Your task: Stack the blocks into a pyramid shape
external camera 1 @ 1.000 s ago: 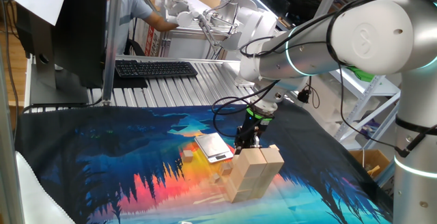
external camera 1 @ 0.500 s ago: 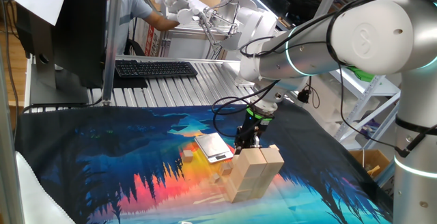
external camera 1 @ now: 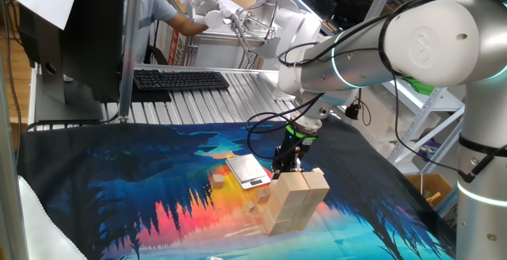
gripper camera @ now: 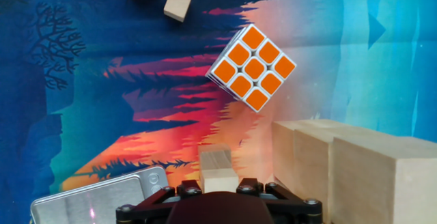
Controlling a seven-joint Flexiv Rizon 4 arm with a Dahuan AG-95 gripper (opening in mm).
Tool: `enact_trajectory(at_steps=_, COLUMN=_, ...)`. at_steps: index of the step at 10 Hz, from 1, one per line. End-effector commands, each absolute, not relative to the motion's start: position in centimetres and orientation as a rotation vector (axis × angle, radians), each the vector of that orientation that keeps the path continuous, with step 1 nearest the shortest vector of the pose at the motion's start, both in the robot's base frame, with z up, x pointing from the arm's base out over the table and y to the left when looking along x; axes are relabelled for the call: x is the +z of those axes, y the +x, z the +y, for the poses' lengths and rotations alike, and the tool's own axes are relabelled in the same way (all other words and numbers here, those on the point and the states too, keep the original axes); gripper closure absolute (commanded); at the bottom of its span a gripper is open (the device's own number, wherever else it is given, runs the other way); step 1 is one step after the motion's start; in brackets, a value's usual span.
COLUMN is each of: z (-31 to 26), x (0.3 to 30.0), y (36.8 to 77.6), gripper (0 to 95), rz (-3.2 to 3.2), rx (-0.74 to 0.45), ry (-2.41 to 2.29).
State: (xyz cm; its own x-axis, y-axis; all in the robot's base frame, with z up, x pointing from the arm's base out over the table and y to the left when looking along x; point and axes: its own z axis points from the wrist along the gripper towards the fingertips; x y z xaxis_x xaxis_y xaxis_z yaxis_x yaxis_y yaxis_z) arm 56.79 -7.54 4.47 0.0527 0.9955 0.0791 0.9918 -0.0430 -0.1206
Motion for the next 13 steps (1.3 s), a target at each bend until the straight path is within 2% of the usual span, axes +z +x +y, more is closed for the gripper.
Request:
enact_trajectory(at_steps=1, z=-7.5, x=4.5, y=56.8, gripper=57.0, rz=-2.069, rx=0.039, ry=-2.171)
enact_trajectory(at_steps=2, z=-7.5, x=4.5, y=56.8, gripper=57.0, rz=-2.069, rx=0.039, ry=-2.171)
enact_trajectory(at_steps=3, z=-7.4, x=6.4, y=57.1, gripper=38.0, rz=-2.079, rx=0.053, ry=-2.148)
enact_trajectory(at_steps=9, z=-7.3, x=6.2, y=57.2, gripper=38.0, rz=-2.091, rx=0.055, ry=-2.14)
enact_trajectory(at_steps=13, z=-7.7, x=7.0, y=58.2, gripper=38.0, rz=-2.104, rx=0.065, ry=-2.124)
